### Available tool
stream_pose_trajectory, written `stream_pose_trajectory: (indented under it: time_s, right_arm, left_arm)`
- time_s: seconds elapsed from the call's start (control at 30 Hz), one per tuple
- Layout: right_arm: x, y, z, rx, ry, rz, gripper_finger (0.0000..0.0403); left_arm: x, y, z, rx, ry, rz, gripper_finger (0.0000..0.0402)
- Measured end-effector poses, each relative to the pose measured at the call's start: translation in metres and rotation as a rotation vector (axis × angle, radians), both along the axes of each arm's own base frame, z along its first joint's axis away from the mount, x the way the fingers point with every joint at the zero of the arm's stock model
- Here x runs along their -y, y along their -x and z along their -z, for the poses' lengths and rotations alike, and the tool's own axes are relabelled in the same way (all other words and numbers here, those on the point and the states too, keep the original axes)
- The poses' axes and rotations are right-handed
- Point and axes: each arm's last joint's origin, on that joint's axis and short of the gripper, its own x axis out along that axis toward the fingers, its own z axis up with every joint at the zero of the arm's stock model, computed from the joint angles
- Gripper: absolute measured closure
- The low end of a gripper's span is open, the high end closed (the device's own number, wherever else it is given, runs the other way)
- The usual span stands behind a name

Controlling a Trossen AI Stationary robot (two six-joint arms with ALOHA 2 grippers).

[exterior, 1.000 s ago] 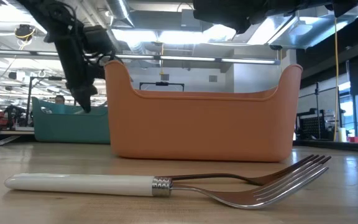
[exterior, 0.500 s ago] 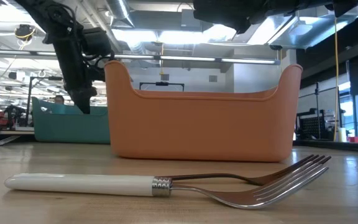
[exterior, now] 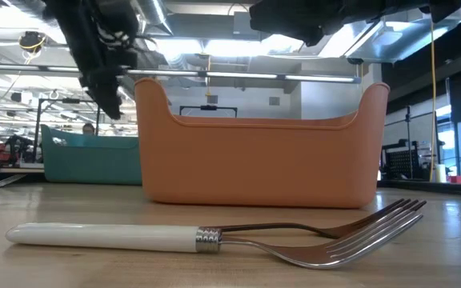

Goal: Sort silverware by color (type)
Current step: Put the black fork into the blue bin

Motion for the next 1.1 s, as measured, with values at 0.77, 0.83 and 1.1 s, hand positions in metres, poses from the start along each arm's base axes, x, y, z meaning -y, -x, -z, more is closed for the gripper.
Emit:
stream_pose_trajectory:
  time_s: [0.77,0.83,1.1]
  right_arm:
    - [0.0,0.0,0.0,0.003,-0.005,0.001,0.0242]
    - [0.0,0.0,0.0,0.003,-0.005,0.001,0.0242]
    - [0.0,0.0,0.0,0.003,-0.005,0.0,0.0242]
  left_arm:
    - [0.079,0.01,0.056,-0.276,0.494,-0.342,0.0276]
    - [0.082,0.007,0.062,-0.325,0.5,-0.34,0.0279]
    - [0.09,-0.004,0.085,-0.5,0.506,-0.343,0.0289]
